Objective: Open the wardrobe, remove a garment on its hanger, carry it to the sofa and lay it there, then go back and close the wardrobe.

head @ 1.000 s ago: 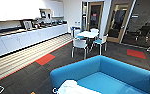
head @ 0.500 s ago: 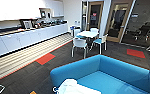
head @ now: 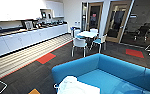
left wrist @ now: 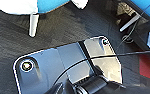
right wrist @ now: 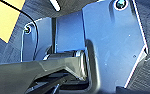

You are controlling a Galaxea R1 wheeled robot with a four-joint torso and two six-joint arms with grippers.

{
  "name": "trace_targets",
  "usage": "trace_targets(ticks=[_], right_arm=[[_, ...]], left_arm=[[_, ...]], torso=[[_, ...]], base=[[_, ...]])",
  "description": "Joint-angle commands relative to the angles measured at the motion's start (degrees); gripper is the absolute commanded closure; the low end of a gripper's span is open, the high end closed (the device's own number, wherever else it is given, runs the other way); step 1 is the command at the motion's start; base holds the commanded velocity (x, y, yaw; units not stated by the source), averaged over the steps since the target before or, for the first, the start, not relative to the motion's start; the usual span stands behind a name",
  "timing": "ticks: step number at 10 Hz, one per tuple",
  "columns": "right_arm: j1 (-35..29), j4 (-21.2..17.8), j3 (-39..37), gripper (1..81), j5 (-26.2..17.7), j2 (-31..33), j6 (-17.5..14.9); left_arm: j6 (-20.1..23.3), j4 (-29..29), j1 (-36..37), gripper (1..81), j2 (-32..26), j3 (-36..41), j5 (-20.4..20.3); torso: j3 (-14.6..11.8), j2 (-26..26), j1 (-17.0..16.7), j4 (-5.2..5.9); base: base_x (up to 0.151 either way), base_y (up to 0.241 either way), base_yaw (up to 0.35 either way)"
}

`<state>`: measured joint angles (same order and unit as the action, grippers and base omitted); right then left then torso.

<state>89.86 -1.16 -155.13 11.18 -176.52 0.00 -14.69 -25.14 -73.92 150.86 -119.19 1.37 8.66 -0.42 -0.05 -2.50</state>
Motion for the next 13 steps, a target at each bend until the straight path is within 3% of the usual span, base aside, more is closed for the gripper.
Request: trace_targets(ticks=[1,7,12,13], right_arm=[[-1.21,0.27,0.1,1.0,-3.09,-0.61,-0.26],[-1.38,0.28,0.1,1.0,-3.18,-0.7,-0.35],[-1.12,0.28,0.1,1.0,-3.18,-0.7,-0.35],[-1.12,0.28,0.1,1.0,-3.1,-0.7,-0.35]], left_arm=[[0.98,-0.79,3.21,1.0,-0.64,-0.08,2.06],[0.98,-0.7,3.21,1.0,0.68,-2.19,2.06],[0.89,-0.53,2.77,1.0,1.29,-2.46,2.15],[0.89,-0.35,2.34,1.0,2.16,-3.14,2.67]], torso=[[0.0,0.0,0.05,0.0],[-0.02,-0.06,0.05,0.0],[-0.02,-0.06,0.05,0.0],[-3.36,-0.06,0.05,0.0]], base=[[-0.117,0.0,0.0],[-0.098,0.0,0.0],[0.0,0.0,0.0],[0.0,0.0,0.0]])
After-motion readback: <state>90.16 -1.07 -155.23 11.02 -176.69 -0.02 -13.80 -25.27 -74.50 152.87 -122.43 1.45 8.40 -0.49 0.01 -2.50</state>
